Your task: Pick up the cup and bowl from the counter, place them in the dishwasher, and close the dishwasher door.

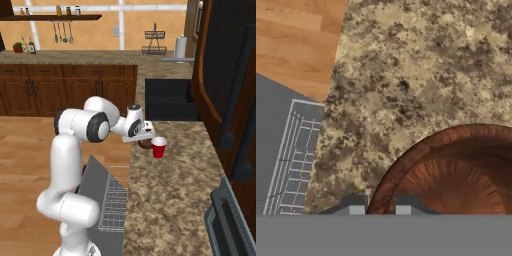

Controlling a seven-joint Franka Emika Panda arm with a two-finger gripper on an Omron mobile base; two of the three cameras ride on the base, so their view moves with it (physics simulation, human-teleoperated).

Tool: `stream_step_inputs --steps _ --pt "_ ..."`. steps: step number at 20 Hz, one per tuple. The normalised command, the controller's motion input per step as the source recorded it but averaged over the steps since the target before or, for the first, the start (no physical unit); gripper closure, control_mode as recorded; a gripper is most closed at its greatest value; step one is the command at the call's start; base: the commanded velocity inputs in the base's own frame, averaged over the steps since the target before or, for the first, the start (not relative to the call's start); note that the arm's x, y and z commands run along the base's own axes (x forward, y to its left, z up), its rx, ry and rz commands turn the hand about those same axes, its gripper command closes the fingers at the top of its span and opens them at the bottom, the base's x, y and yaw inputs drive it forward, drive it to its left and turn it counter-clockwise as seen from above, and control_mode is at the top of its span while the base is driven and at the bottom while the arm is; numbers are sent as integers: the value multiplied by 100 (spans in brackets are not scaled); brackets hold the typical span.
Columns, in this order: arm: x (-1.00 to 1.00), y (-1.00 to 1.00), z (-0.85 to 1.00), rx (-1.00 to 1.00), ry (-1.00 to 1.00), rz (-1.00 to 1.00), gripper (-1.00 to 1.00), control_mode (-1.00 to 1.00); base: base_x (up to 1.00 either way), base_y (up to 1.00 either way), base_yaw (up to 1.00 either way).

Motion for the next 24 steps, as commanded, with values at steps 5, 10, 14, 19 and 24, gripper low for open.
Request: stream_step_inputs --steps 5,10,14,19,24 --pt "-94 40 -3 4 -18 5 100 -100 0 0 0" --pt "-100 76 0 0 -9 12 100 -100 0 0 0" --pt "-100 29 13 0 -8 4 100 -100 0 0 0" --pt "-98 16 33 2 10 -5 100 -100 0 0 0" --pt "-35 40 52 4 12 -6 100 -100 0 0 0"
